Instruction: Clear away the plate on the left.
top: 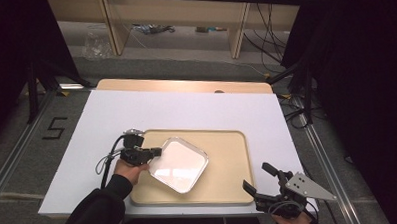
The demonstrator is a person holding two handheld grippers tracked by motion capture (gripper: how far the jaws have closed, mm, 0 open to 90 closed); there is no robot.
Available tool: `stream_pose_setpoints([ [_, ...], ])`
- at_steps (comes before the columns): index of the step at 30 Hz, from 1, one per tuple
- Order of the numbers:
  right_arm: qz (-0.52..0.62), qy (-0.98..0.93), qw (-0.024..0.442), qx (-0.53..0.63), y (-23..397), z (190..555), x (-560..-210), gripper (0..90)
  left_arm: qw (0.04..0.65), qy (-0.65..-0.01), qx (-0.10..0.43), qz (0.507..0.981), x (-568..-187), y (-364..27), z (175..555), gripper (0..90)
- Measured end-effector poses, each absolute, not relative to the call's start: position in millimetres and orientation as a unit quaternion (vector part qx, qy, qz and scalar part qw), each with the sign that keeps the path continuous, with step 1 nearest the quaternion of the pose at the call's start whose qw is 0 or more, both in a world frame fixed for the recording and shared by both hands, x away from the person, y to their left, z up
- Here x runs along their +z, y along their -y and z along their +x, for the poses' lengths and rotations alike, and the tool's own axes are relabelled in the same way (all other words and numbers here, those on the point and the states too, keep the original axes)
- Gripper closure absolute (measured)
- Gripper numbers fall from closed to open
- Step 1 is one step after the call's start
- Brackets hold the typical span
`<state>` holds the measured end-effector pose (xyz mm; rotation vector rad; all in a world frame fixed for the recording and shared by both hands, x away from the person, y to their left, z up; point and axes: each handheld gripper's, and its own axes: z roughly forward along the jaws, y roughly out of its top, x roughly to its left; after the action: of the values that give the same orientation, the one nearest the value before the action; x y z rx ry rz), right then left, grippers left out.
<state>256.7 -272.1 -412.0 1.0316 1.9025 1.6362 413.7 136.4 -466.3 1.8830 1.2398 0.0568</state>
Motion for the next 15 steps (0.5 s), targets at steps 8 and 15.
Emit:
stream_pose_setpoints([
  [8, 0.374, -0.688, 0.212, 0.585, 272.2, 256.7, -411.9, 15.4, 0.416, -0.485, 0.013, 0.769, -474.4, -115.8, 411.6, 88.1],
  [15, 0.370, -0.688, 0.210, 0.588, 272.1, 256.3, -411.7, 15.4, 0.412, -0.485, 0.007, 0.772, -482.6, -103.1, 412.1, 87.9],
])
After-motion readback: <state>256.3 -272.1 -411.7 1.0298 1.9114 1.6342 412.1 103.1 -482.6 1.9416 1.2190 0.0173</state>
